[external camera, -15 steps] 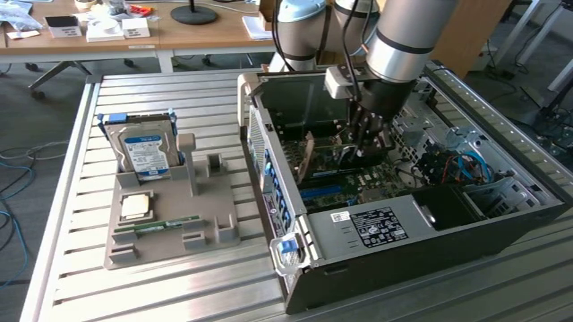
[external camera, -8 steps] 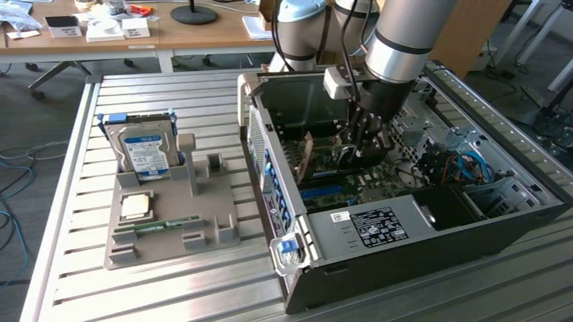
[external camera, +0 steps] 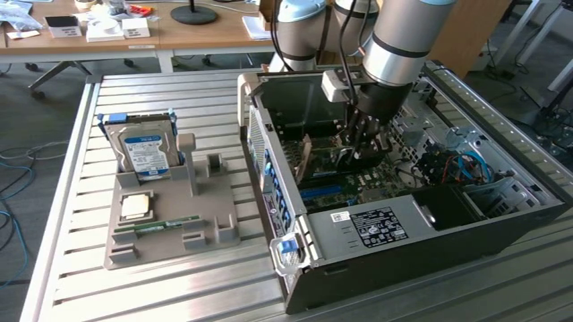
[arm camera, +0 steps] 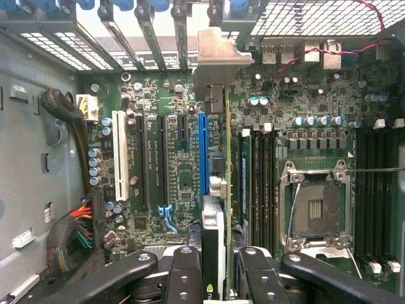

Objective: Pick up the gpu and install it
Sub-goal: 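Insert the gpu into the slot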

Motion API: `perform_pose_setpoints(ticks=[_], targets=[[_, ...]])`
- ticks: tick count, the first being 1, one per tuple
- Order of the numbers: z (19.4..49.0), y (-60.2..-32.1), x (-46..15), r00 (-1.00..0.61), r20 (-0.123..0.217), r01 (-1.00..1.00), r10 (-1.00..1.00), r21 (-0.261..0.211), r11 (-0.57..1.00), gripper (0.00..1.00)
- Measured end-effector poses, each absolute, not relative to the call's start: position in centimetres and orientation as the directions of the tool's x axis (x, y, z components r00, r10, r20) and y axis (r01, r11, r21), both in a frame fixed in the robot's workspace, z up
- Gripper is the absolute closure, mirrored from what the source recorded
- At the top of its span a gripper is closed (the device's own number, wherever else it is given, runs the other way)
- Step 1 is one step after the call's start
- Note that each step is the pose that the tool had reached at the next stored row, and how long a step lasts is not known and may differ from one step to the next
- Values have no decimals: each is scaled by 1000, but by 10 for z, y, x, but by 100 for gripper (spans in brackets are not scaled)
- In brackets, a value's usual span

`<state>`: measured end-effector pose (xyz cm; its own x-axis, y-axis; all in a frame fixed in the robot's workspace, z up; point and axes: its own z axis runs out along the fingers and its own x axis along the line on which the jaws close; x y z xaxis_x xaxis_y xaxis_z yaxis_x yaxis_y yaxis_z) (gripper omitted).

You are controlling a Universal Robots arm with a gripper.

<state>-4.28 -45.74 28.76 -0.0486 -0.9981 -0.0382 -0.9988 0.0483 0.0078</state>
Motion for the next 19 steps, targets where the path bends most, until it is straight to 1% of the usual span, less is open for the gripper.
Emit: perform_pose_setpoints(ticks=[19], targets=[[287,-457,-44,-41,-38,-999,-998,7,41,73]])
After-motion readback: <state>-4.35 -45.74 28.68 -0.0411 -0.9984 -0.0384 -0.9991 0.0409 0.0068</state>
